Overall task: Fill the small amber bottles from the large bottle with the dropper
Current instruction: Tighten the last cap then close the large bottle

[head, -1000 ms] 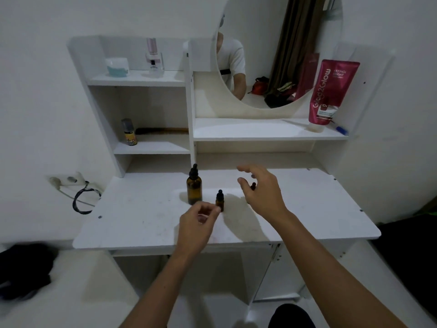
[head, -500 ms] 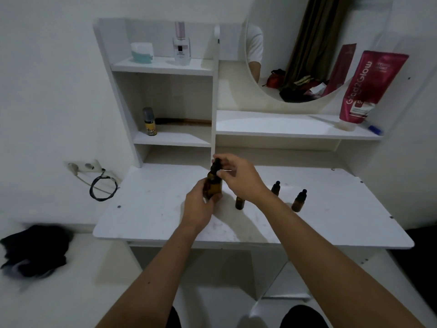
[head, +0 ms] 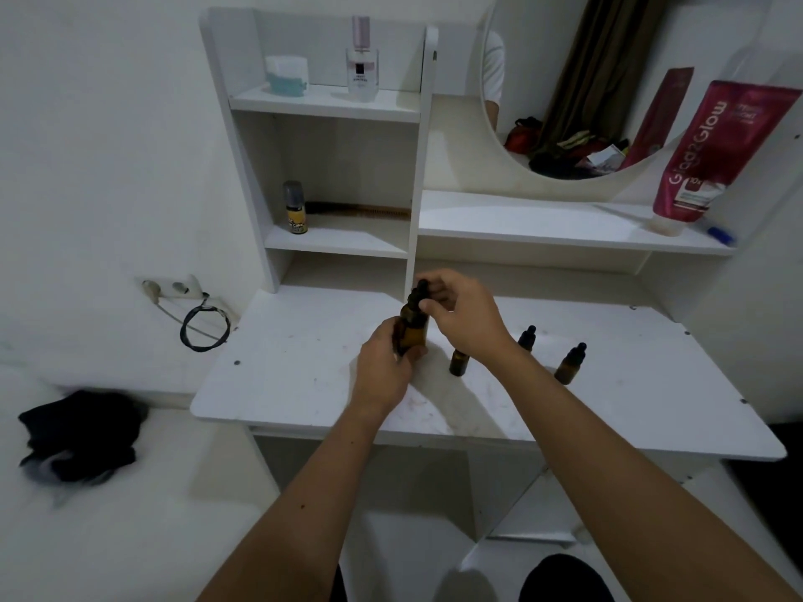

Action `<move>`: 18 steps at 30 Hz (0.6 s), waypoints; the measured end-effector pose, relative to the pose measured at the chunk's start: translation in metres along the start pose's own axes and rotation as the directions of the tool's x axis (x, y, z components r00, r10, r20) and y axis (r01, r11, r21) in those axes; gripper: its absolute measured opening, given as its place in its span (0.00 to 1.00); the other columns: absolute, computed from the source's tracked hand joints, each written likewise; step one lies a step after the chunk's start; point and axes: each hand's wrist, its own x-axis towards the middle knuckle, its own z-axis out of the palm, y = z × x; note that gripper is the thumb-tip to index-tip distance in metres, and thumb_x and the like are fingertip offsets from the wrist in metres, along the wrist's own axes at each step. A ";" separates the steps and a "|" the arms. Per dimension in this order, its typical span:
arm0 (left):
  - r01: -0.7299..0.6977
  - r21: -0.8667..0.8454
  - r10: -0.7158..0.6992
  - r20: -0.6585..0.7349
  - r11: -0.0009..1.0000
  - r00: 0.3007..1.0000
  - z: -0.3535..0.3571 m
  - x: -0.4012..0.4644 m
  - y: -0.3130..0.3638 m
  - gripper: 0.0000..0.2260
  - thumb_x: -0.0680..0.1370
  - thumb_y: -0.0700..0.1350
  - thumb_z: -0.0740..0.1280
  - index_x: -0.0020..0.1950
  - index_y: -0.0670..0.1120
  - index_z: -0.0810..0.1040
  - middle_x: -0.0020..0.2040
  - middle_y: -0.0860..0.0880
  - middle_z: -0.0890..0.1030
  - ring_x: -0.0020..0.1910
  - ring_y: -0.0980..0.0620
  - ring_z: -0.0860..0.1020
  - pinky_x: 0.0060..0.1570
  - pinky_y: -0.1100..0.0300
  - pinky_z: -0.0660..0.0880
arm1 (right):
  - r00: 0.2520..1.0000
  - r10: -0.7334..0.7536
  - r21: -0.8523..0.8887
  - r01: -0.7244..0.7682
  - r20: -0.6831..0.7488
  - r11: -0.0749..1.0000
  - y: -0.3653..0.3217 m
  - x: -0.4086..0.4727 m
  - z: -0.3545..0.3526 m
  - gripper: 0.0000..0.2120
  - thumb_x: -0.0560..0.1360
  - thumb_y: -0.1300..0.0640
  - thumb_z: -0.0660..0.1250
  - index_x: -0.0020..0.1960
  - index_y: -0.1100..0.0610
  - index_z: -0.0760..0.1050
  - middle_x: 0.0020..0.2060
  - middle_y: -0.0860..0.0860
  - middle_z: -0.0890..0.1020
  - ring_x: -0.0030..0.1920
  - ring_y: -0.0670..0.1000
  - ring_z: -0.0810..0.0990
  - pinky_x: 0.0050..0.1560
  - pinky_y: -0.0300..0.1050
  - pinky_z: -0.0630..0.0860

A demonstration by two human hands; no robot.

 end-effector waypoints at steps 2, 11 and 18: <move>-0.010 0.005 0.010 -0.007 1.000 1.000 0.000 0.000 -0.001 0.18 0.79 0.48 0.72 0.69 0.50 0.76 0.61 0.52 0.82 0.57 0.53 0.80 0.61 0.56 0.78 | 1.000 0.013 0.027 -0.012 -0.027 1.000 0.000 0.001 0.000 0.14 0.77 0.63 0.73 0.60 0.52 0.81 0.50 0.46 0.85 0.51 0.44 0.84 0.59 0.38 0.81; 0.002 0.032 -0.001 -0.005 0.999 1.000 0.004 0.003 -0.004 0.17 0.79 0.48 0.72 0.67 0.51 0.76 0.60 0.53 0.82 0.57 0.53 0.80 0.62 0.57 0.78 | 0.999 -0.043 -0.002 0.042 -0.025 0.999 0.001 -0.001 0.007 0.20 0.77 0.56 0.74 0.67 0.52 0.77 0.58 0.47 0.82 0.56 0.44 0.81 0.57 0.34 0.78; 0.033 0.058 -0.033 0.003 0.998 0.999 0.005 0.004 -0.006 0.19 0.79 0.51 0.72 0.69 0.51 0.74 0.62 0.53 0.81 0.59 0.53 0.80 0.64 0.58 0.76 | 0.996 -0.032 -0.101 0.024 -0.081 0.995 -0.001 0.004 0.007 0.20 0.73 0.48 0.77 0.63 0.51 0.79 0.50 0.47 0.81 0.46 0.45 0.80 0.47 0.36 0.78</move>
